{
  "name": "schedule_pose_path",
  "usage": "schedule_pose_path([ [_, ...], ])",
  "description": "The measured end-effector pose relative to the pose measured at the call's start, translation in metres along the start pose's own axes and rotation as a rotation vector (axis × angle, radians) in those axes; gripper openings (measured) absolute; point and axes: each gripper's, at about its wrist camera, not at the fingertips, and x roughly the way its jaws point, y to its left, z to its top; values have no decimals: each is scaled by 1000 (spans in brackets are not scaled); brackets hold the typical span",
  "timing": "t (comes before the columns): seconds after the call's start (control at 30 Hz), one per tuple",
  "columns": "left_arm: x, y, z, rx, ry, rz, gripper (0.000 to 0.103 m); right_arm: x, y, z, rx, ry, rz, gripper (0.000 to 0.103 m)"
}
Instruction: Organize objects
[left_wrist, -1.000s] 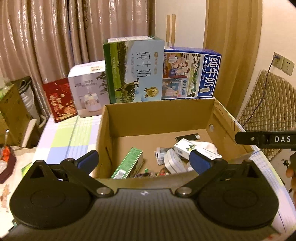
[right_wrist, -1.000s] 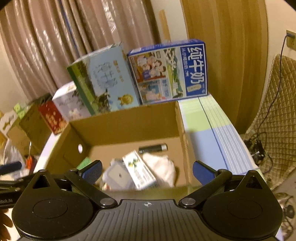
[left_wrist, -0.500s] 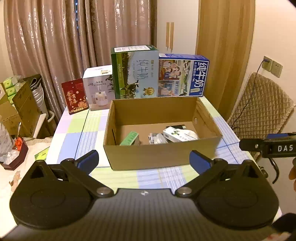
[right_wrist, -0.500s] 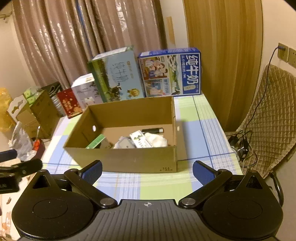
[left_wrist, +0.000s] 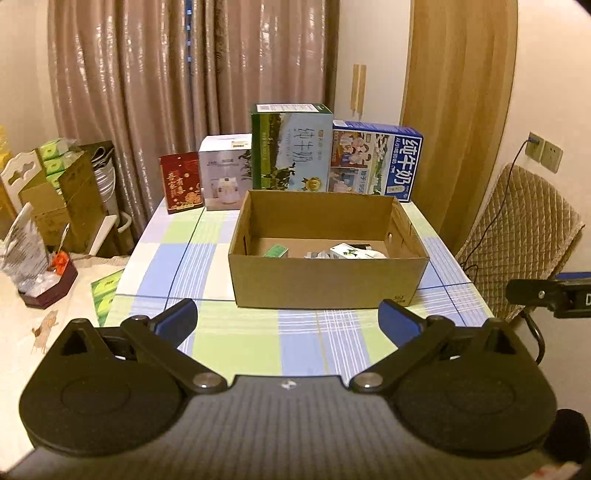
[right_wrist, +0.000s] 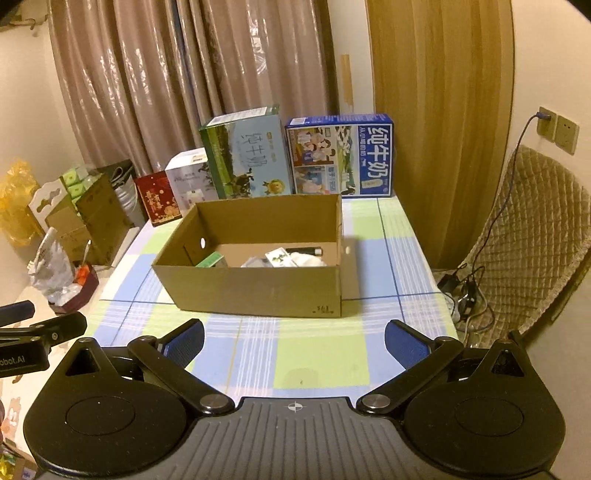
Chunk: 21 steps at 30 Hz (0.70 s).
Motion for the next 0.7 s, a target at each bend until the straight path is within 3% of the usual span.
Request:
schedule_pose_path([
  [0.3,-37,-1,-21,-14,-23,8,102,-19,11,-28,-31,9,19,101],
  [0.7,-44,-13,-47,0,5,-11,102,-23,7,-54,-9,30,35,101],
])
